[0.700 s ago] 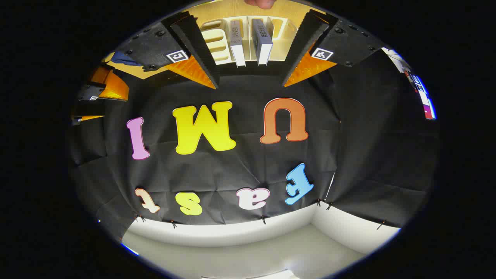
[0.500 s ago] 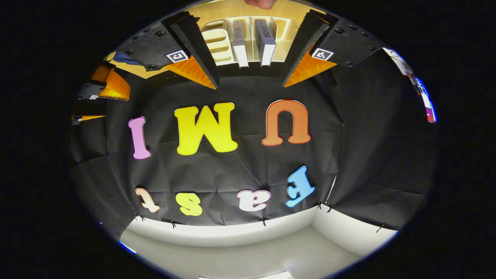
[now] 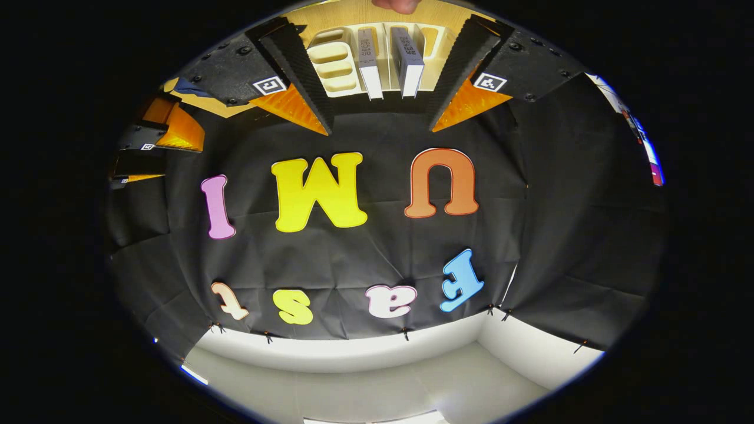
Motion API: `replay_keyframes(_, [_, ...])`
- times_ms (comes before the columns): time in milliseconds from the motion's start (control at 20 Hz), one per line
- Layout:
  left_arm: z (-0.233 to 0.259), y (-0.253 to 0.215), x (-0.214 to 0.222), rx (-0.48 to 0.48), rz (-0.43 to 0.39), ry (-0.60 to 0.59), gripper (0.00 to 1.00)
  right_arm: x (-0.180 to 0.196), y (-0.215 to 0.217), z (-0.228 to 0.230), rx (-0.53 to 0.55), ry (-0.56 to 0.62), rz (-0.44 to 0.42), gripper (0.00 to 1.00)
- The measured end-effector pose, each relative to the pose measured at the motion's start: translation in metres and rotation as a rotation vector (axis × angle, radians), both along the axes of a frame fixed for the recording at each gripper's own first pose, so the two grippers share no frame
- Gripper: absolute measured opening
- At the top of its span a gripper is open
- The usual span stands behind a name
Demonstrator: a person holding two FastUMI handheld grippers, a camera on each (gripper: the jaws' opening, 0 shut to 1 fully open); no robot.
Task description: Open the schoolbag, grab two books from the bookshelf and put them into the schoolbag.
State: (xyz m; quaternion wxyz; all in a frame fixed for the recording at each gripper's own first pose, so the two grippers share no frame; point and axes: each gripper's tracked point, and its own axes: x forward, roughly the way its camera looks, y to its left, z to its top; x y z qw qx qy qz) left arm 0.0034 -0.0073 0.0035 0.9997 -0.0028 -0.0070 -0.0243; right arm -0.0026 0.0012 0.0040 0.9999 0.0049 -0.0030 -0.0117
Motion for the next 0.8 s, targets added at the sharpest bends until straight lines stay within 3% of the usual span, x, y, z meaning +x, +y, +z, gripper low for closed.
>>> replay_keyframes(450, [-0.001,-0.002,-0.001,-0.007,-0.014,0.001,0.99,-0.001,-0.003,-0.001,-0.003,0.008,-0.012,0.98])
replay_keyframes(500, [-0.002,-0.002,0.001,-0.008,-0.015,0.002,0.99,0.0,-0.002,-0.002,-0.002,0.013,-0.012,0.93])
replay_keyframes(800, [-0.005,0.0,0.0,-0.009,-0.015,0.013,0.99,0.003,0.005,-0.042,-0.018,0.135,0.017,0.95])
